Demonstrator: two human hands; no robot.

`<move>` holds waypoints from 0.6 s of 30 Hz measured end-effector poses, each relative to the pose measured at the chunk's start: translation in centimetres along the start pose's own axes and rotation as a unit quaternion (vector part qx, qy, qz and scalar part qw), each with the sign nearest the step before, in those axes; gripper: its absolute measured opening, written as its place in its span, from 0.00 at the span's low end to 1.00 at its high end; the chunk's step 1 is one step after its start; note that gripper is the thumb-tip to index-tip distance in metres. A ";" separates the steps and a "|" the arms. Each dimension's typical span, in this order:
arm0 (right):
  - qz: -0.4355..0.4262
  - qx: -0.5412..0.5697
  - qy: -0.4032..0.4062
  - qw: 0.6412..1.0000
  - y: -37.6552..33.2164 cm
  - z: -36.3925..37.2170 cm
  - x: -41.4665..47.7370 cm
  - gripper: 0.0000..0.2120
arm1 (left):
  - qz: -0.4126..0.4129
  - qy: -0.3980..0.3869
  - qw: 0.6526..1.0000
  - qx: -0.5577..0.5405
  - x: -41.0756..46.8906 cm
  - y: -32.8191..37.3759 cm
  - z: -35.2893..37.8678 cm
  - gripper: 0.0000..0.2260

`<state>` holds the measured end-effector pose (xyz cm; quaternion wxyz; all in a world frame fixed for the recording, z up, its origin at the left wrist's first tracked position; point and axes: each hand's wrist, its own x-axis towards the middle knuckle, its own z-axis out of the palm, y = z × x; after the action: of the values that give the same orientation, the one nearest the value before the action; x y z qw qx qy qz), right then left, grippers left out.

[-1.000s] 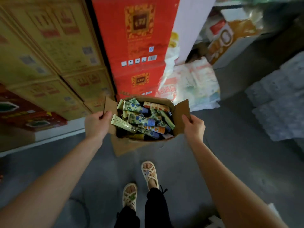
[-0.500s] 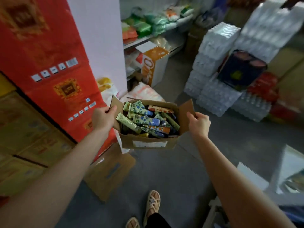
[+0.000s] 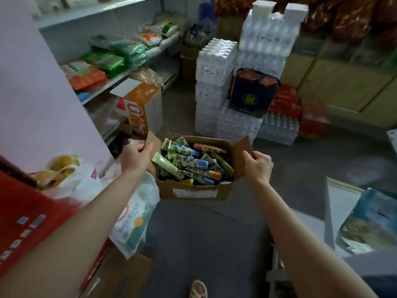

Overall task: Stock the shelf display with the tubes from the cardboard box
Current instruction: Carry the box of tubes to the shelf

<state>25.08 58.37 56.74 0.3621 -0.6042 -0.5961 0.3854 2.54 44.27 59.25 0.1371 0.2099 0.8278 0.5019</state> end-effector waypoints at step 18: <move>0.065 -0.011 0.175 0.982 -3.8 1.8 27.8 0.17 | 0.067 -0.156 0.985 -0.017 24.8 14.1 25.2 0.21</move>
<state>21.60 86.27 58.38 0.4280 -0.7038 -0.4871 0.2903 -5.14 81.61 59.84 0.2342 0.3378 0.7718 0.4852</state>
